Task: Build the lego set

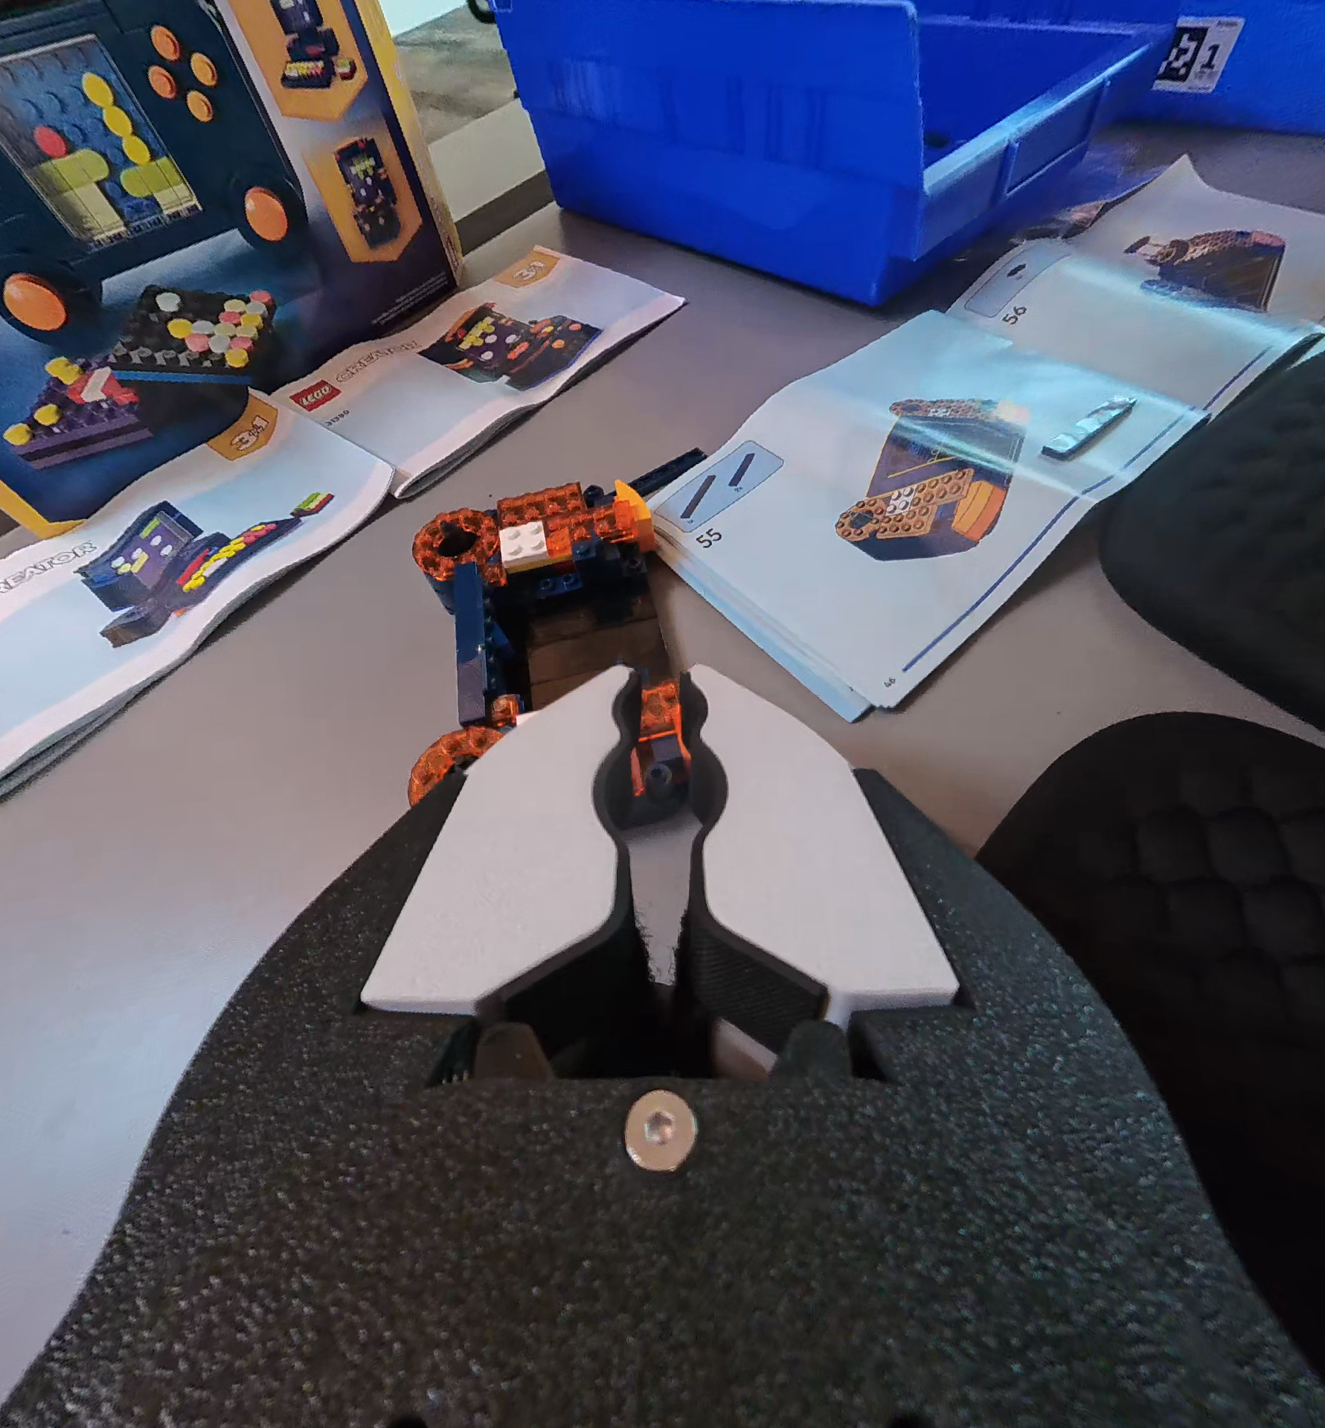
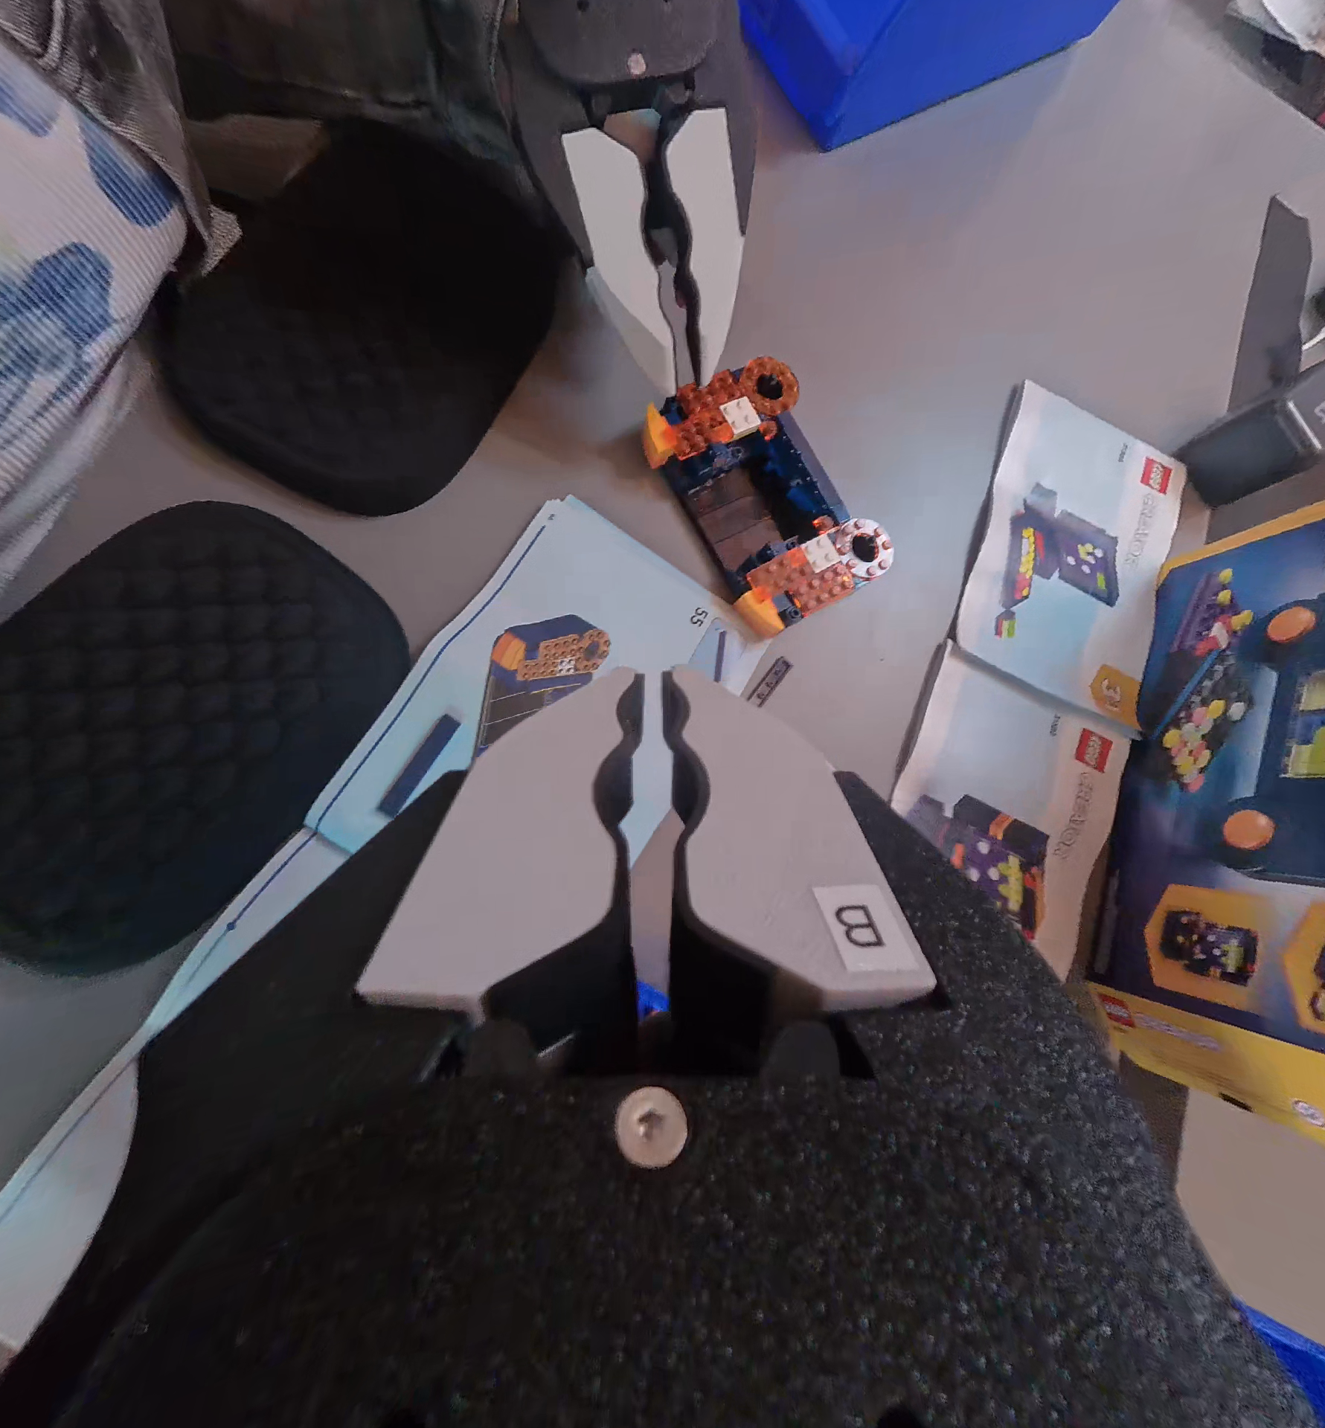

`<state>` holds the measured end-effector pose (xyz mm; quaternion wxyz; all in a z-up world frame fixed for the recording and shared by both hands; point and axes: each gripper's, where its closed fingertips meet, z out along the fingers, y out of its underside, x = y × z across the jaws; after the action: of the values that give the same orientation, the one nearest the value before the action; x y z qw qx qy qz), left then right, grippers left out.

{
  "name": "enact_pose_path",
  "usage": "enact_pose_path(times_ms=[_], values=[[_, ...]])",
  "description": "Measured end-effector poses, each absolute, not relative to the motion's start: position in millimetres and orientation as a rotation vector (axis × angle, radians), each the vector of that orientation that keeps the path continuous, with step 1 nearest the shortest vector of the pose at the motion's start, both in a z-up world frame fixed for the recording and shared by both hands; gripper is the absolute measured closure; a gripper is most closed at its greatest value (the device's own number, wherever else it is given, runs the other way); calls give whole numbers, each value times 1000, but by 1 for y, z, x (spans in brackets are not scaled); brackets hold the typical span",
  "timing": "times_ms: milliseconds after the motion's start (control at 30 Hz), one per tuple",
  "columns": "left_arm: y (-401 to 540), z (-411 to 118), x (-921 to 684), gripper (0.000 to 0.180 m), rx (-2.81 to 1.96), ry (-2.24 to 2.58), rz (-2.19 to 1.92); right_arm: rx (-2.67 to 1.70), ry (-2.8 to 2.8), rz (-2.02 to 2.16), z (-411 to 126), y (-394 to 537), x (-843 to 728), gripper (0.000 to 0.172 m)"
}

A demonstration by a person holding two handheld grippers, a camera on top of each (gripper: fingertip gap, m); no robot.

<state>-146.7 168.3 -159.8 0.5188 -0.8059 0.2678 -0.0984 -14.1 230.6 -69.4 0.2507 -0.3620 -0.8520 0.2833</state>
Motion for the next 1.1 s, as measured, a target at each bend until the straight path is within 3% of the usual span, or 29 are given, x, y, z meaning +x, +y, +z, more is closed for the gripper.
enact_pose_path(times_ms=[1100], values=[[160, -166, -133, 172, -1994, 717, -124, -1017, -2423, 840, -118, 221, -15, 170]])
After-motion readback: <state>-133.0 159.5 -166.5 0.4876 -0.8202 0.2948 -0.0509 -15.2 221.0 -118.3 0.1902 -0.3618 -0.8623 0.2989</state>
